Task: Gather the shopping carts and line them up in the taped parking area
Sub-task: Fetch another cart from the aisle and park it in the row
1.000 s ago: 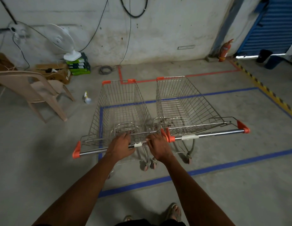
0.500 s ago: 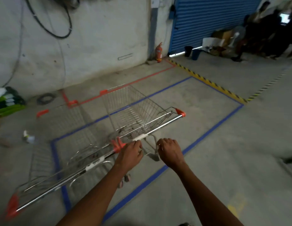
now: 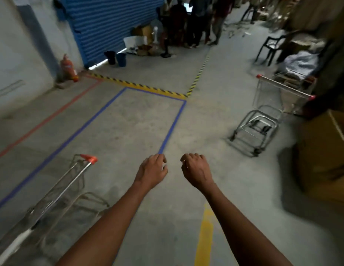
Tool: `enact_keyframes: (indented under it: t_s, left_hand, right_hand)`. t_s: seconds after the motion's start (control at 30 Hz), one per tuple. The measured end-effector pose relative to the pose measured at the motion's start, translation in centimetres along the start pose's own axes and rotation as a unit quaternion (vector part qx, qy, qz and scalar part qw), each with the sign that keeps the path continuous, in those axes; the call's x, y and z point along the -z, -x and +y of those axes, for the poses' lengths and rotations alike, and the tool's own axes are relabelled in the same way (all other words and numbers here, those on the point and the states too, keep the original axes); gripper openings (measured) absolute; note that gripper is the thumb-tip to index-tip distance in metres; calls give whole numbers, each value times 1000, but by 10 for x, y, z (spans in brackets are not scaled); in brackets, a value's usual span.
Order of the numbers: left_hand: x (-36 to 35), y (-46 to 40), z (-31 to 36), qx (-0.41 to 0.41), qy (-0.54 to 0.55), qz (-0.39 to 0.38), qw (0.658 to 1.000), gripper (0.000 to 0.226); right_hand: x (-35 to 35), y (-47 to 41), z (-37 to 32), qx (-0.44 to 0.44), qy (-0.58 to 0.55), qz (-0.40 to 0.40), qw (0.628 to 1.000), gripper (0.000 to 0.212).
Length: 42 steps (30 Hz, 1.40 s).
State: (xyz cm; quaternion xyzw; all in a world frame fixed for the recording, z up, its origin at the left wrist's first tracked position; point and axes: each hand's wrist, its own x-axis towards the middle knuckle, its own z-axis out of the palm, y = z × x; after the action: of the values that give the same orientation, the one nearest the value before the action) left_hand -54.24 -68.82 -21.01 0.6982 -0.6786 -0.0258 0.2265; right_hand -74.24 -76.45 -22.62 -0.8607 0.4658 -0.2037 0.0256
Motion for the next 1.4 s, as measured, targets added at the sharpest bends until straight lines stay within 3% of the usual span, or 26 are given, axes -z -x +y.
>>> enact_keyframes:
  t_s: [0.47, 0.83, 1.13, 1.4]
  left_hand:
    - [-137, -288, 162, -189, 50, -65, 979, 17]
    - [-227, -537, 261, -280, 92, -115, 949, 20]
    - [-322, -694, 332, -312, 82, -132, 937, 22]
    - [-400, -833, 424, -283, 97, -135, 945, 25]
  right_hand:
    - [34, -93, 269, -193, 54, 52, 978, 15]
    - [59, -214, 457, -331, 90, 71, 937, 7]
    - [54, -299, 617, -358, 82, 80, 926, 13]
    - [79, -377, 789, -334, 97, 64, 935, 14]
